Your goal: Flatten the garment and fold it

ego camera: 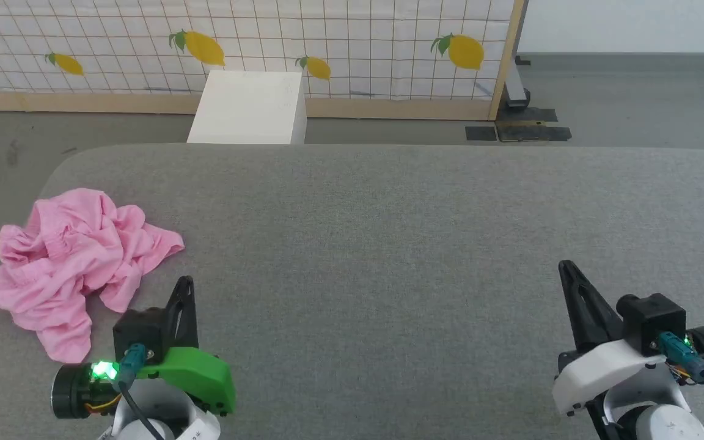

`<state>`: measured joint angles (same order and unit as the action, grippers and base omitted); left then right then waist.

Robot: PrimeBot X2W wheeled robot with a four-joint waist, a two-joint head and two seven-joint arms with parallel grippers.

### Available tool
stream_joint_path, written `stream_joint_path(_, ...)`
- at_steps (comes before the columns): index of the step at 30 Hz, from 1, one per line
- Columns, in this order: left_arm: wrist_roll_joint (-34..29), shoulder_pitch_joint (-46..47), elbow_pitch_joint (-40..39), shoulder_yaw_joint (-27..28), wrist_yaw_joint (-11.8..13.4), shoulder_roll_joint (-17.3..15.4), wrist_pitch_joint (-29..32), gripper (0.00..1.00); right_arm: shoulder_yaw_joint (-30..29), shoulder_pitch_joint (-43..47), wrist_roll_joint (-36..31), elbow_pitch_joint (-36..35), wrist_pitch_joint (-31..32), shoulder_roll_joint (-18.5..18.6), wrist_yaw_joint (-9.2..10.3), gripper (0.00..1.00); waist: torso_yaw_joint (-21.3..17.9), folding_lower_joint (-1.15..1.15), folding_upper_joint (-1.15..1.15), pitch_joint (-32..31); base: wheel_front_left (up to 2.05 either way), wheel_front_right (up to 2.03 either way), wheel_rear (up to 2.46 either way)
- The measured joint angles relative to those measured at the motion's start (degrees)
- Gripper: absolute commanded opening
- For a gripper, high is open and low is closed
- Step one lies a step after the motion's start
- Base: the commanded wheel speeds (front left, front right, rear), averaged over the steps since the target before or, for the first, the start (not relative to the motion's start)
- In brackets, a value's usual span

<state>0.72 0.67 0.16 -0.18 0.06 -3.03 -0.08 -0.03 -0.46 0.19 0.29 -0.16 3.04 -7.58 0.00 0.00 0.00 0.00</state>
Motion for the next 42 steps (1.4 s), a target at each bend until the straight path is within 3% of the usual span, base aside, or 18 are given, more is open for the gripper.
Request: stream_joint_path(42, 0.0, 0.0, 0.0, 0.0, 0.0, 0.0, 0.0, 0.00, 0.0, 0.0, 0.0, 0.0, 0.0, 0.0, 0.00, 0.00, 0.0, 0.00, 0.00, 0.0, 0.00, 0.00, 0.00)
